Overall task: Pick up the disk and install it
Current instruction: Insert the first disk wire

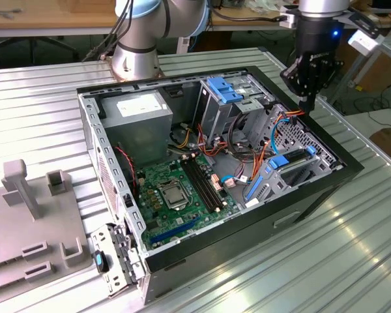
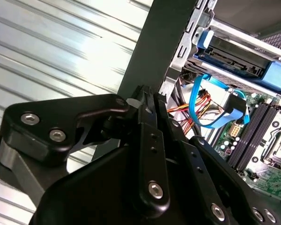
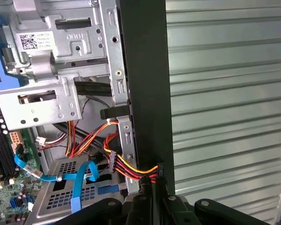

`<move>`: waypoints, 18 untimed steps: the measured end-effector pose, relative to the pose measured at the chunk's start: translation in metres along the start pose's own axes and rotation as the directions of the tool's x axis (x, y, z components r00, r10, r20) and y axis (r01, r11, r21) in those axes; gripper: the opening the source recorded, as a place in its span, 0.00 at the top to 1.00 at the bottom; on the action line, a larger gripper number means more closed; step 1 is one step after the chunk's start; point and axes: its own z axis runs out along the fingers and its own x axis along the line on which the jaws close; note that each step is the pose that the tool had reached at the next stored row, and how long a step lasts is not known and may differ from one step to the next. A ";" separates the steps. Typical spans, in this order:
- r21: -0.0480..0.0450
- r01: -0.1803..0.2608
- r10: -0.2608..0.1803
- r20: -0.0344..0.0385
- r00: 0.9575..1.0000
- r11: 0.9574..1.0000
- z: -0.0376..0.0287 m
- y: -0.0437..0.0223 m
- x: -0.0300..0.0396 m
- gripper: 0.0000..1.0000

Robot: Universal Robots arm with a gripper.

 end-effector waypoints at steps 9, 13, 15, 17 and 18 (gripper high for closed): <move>0.005 -0.008 0.008 -0.002 1.000 1.000 0.0000 0.0104 -0.0025 0.56; 0.001 0.009 -0.009 0.003 1.000 1.000 0.0019 0.0111 -0.0047 0.56; 0.001 0.009 -0.009 0.003 1.000 1.000 0.0025 0.0108 -0.0048 0.56; 0.001 0.009 -0.009 0.003 1.000 1.000 0.0035 0.0097 -0.0052 0.56; 0.001 0.009 -0.009 0.003 1.000 1.000 0.0042 0.0091 -0.0054 0.56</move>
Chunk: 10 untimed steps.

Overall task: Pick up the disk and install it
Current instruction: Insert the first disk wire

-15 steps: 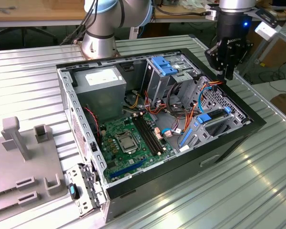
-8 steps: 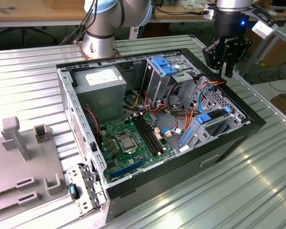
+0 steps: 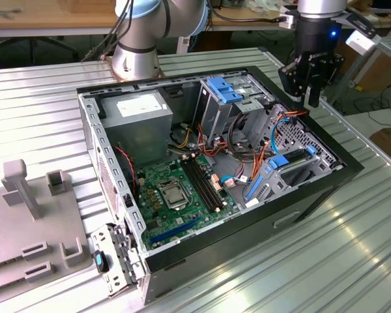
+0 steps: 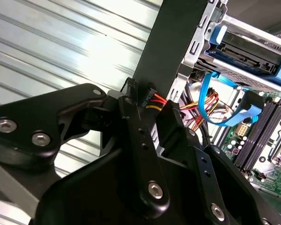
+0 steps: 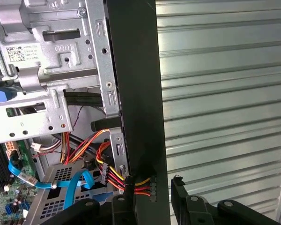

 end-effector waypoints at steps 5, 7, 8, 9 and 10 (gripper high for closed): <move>0.000 0.000 0.000 0.000 1.000 1.000 0.0023 -0.0026 -0.0022 0.56; 0.000 0.000 0.000 0.000 1.000 1.000 0.0033 -0.0031 -0.0026 0.72; 0.000 0.000 0.000 0.000 1.000 1.000 0.0034 -0.0033 -0.0025 0.84; 0.000 -0.001 0.001 0.000 1.000 1.000 -0.0026 -0.0055 -0.0039 0.84; 0.000 -0.001 0.001 0.000 1.000 1.000 -0.0027 -0.0055 -0.0039 0.84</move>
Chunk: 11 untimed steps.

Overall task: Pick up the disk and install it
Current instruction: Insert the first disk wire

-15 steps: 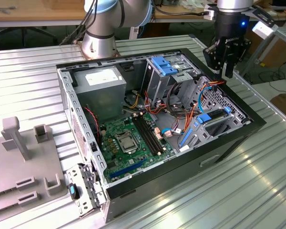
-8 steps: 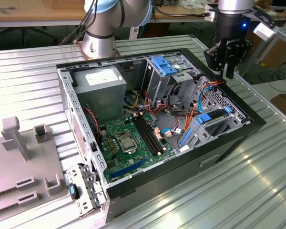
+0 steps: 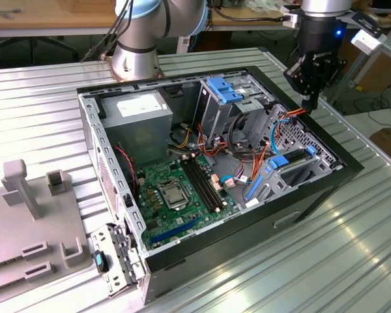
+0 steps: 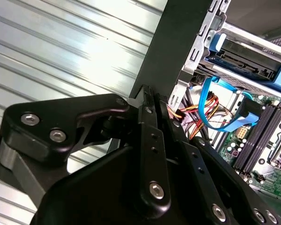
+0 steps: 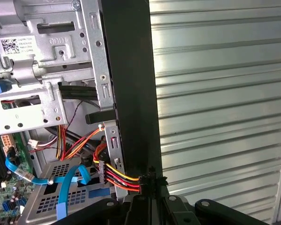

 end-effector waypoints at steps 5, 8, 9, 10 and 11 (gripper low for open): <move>0.000 0.000 0.000 0.000 1.000 1.000 -0.0001 -0.0001 0.0000 0.84; 0.000 0.000 0.000 0.000 1.000 1.000 -0.0002 -0.0001 0.0000 0.84; 0.000 0.000 0.000 0.000 1.000 1.000 -0.0002 -0.0002 -0.0001 0.84; 0.001 0.000 0.000 0.000 1.000 1.000 -0.0002 -0.0006 -0.0001 0.84; 0.000 0.000 0.000 0.000 1.000 1.000 0.0000 -0.0012 0.0001 0.84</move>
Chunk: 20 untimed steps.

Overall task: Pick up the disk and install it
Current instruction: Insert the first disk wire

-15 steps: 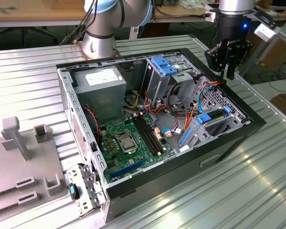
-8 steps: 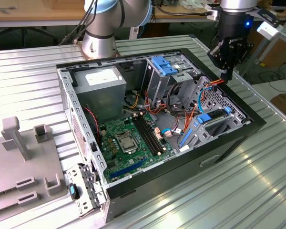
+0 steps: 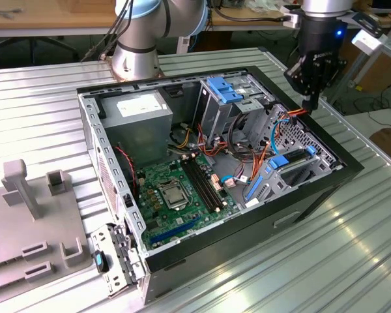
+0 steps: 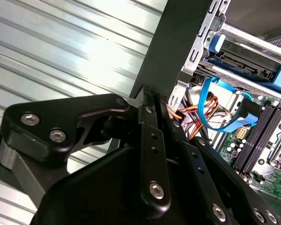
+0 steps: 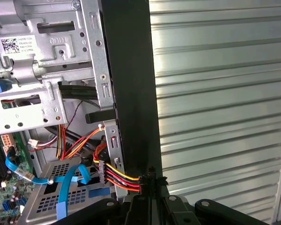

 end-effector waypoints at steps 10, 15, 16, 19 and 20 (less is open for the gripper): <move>0.000 -0.008 0.008 -0.003 1.000 1.000 0.0033 -0.0147 0.0063 0.84; 0.001 -0.013 0.013 -0.005 1.000 1.000 0.0034 -0.0175 0.0100 0.84; 0.001 -0.014 0.014 -0.005 1.000 1.000 0.0036 -0.0187 0.0108 0.84; -0.004 -0.015 0.015 -0.006 1.000 1.000 0.0017 -0.0213 0.0124 0.84; -0.014 -0.016 0.016 -0.007 1.000 1.000 -0.0028 -0.0230 0.0115 0.84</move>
